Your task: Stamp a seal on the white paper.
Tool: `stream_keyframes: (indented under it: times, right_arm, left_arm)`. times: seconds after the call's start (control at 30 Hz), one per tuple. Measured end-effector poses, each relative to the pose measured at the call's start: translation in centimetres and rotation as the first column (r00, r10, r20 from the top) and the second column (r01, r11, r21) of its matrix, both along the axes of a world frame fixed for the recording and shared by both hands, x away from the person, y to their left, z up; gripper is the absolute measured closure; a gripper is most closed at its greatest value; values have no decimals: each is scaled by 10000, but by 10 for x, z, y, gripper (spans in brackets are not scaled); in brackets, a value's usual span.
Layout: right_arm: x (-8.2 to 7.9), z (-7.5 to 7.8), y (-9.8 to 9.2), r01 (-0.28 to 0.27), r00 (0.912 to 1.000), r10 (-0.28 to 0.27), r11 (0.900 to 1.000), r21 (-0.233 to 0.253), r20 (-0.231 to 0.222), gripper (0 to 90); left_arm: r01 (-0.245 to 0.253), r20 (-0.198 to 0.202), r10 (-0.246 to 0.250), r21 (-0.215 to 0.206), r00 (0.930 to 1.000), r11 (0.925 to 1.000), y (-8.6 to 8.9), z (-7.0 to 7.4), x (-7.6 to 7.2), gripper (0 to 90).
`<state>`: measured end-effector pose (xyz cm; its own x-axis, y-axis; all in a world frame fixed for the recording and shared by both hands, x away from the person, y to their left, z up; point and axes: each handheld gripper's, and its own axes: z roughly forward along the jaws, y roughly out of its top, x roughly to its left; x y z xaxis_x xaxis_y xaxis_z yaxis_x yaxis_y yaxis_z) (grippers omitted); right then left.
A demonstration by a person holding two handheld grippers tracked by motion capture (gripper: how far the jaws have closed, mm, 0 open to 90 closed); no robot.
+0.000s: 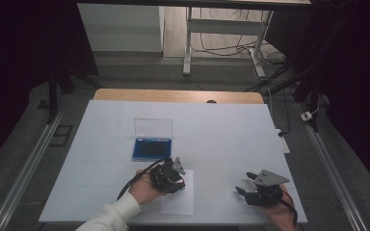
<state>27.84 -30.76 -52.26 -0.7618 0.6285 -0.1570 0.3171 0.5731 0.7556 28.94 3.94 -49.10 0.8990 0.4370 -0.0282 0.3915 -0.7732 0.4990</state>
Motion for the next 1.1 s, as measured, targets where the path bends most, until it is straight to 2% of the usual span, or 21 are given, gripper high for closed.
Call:
stream_keyframes:
  times: [0.33,1.1]
  right_arm:
    - [0,0,0,-11,10000,11,10000,-35,-15,317]
    - [0,1,1,31,10000,-31,10000,7,-12,317]
  left_arm:
    - [22,-140,-24,-207,9999,9998,2,-2,2,708]
    - [-4,-43,2,-452,10000,9990,4,-4,1,708]
